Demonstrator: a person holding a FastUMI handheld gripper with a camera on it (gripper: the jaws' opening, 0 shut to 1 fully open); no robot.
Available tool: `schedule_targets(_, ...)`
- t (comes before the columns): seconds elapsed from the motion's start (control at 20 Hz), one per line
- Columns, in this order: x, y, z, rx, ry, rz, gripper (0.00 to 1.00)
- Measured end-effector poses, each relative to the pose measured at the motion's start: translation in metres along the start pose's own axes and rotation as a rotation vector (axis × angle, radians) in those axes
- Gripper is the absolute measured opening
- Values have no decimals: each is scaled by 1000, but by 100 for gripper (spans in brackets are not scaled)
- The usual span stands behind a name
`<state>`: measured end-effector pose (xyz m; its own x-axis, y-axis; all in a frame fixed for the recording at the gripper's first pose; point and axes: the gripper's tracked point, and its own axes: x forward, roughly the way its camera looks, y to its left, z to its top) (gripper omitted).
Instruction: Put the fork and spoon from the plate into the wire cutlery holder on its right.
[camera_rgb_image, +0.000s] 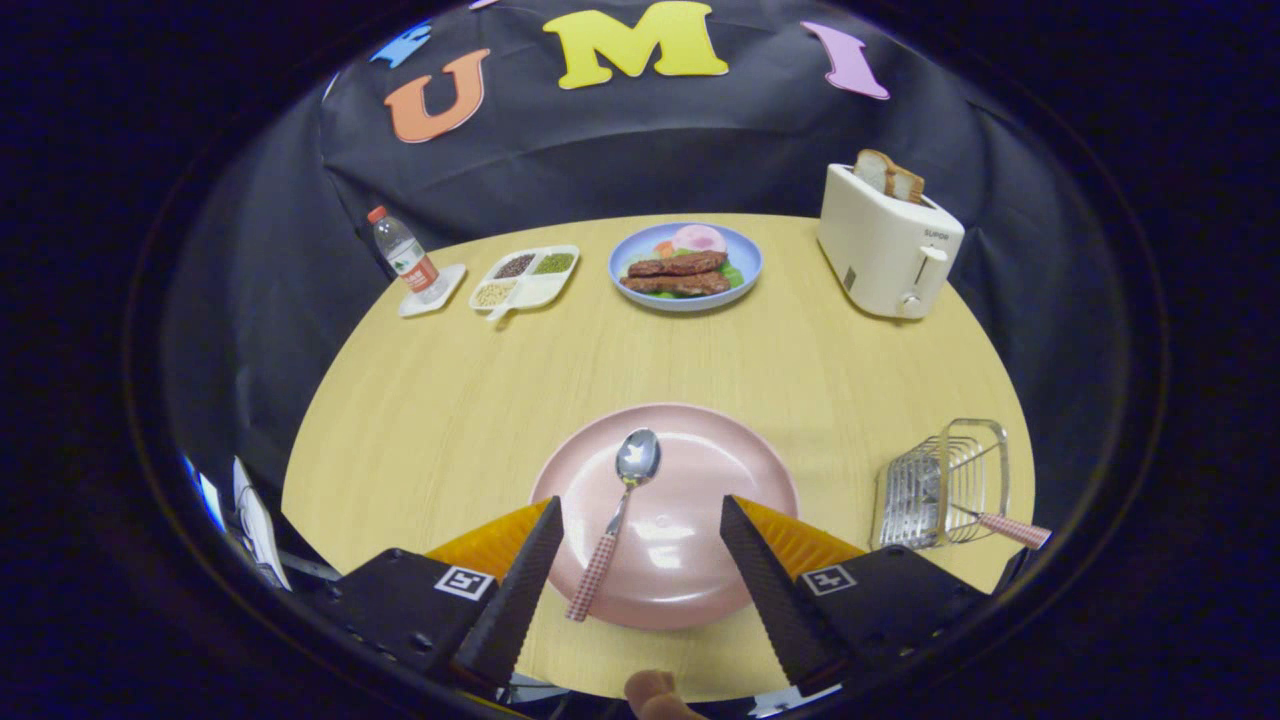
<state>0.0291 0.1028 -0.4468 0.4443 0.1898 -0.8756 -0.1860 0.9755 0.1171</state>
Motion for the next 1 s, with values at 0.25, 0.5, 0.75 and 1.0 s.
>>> schedule_targets(0.25, 32, 3, -33, 7, 13, -119, 95)
schedule_targets(0.5, 46, 20, -56, 73, 52, -123, 86)
schedule_targets(0.75, 50, 24, -61, 87, 50, -161, 44)
schedule_targets(1.0, 43, 23, -59, 95, 17, -181, 20)
